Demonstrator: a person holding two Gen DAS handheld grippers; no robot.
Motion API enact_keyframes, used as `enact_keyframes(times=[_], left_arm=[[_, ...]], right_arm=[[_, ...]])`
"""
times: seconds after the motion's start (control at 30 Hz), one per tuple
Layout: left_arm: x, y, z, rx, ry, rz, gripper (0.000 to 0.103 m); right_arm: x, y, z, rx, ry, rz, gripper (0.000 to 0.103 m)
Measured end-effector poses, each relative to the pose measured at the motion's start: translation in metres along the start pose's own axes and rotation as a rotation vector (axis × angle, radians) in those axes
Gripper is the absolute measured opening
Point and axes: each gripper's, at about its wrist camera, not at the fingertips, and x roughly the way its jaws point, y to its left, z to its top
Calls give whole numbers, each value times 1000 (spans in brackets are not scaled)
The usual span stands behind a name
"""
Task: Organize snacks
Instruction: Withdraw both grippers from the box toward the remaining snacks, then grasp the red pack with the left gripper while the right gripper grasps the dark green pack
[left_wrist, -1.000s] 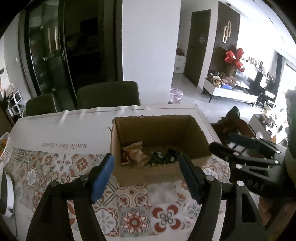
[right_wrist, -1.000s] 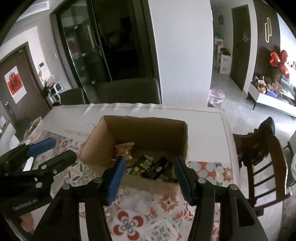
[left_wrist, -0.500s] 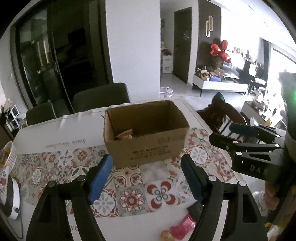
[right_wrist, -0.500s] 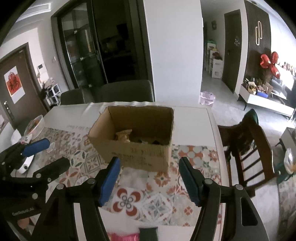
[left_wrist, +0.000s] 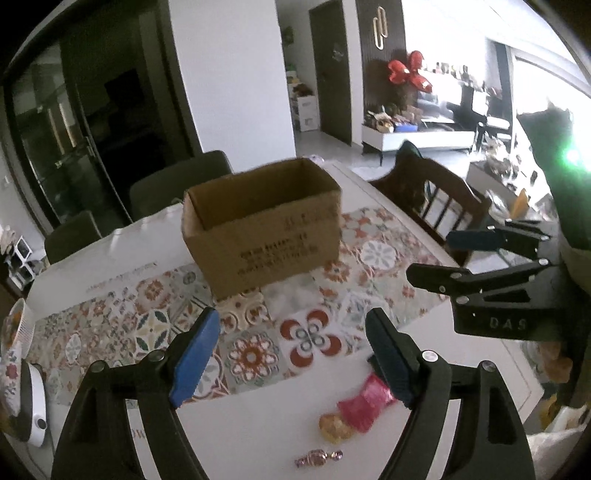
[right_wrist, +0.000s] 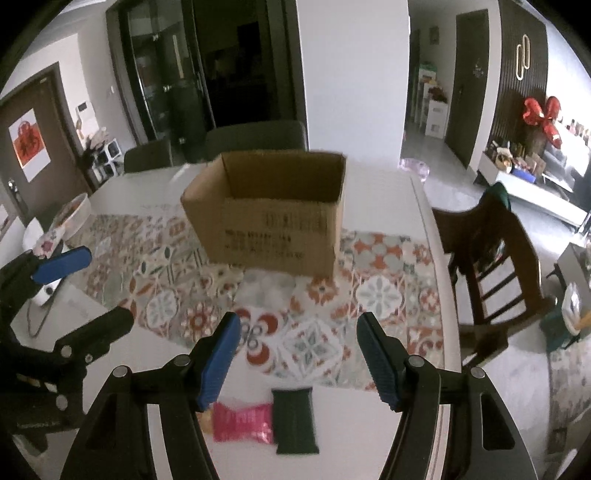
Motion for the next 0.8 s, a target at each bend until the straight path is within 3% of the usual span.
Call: enact_keyframes(times=[0.8], left_arm=[[58, -52, -78, 285, 181, -194, 80]], right_arm=[[58, 5, -97, -47, 238, -6, 66]])
